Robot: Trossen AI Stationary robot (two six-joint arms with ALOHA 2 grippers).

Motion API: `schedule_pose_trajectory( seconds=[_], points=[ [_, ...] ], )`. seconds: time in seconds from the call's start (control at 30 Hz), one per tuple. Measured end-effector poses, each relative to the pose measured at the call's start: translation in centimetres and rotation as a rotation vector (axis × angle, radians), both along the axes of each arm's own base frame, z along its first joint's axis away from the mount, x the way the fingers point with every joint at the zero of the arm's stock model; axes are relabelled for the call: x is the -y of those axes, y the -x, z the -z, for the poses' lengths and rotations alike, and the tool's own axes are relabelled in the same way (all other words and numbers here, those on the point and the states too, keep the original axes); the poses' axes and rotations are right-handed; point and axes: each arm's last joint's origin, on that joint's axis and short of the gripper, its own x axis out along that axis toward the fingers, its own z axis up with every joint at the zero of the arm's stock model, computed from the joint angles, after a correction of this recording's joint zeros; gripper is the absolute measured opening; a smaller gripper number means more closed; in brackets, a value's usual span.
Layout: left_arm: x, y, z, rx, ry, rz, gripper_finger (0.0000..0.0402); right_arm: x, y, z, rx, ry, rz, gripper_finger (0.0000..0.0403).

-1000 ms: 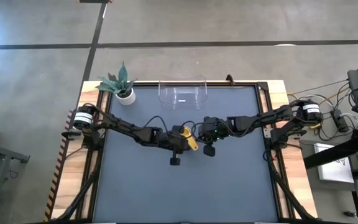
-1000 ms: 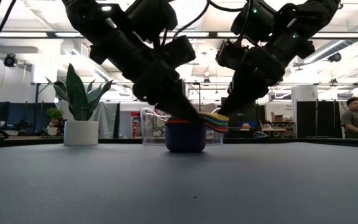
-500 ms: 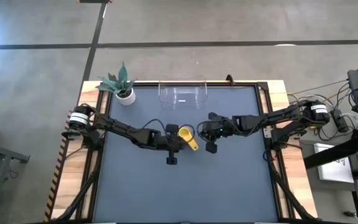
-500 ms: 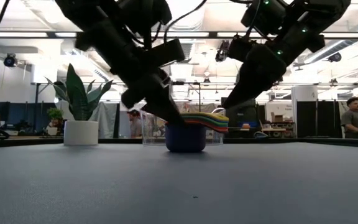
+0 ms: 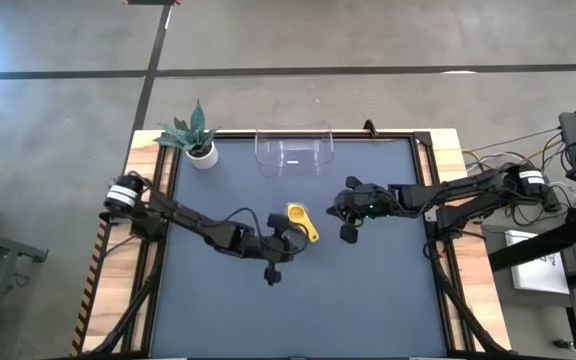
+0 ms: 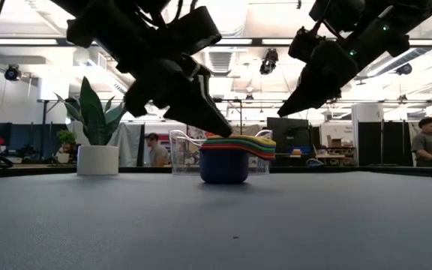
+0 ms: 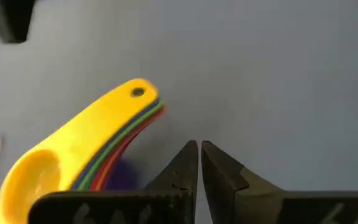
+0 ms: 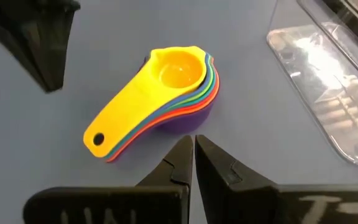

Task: Nest measuring cups in basket
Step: Put the nested measuring cups into the transparent bin

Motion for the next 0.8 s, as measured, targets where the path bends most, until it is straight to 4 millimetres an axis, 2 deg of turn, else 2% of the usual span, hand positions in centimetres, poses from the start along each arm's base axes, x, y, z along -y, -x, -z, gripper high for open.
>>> schedule_pose_trajectory(
  seconds=[0.13,0.33,0.43,0.5,0.6,0.67,0.8],
  points=[
    [0.6,0.0,-0.5,0.043,-0.112,-0.061,0.0011,0.0,0.2,0.0,0.001,-0.002,0.001,0.0009],
    [2.4,1.9,-4.9,0.125,-0.391,-0.211,0.0011,0.0,0.6,0.8,-0.026,-0.008,0.004,0.0009],
    [2.8,3.0,-5.8,0.168,-0.374,-0.249,0.0011,0.0,0.8,1.2,-0.034,-0.008,0.004,0.0009],
    [2.8,3.1,-5.3,0.188,-0.239,-0.183,0.0012,0.0,0.9,1.3,-0.040,-0.008,0.003,0.0009],
    [2.7,2.8,-3.2,0.152,-0.128,-0.070,0.0018,0.0,0.9,1.4,-0.041,-0.002,-0.001,0.0009],
    [2.7,2.7,-2.2,0.155,-0.147,-0.091,0.0025,0.0,0.8,1.3,-0.029,-0.001,-0.001,0.0009],
    [2.7,1.8,-1.9,0.226,-0.258,-0.189,0.0038,0.0,0.7,1.2,-0.010,-0.001,-0.001,0.0009]
  ],
)
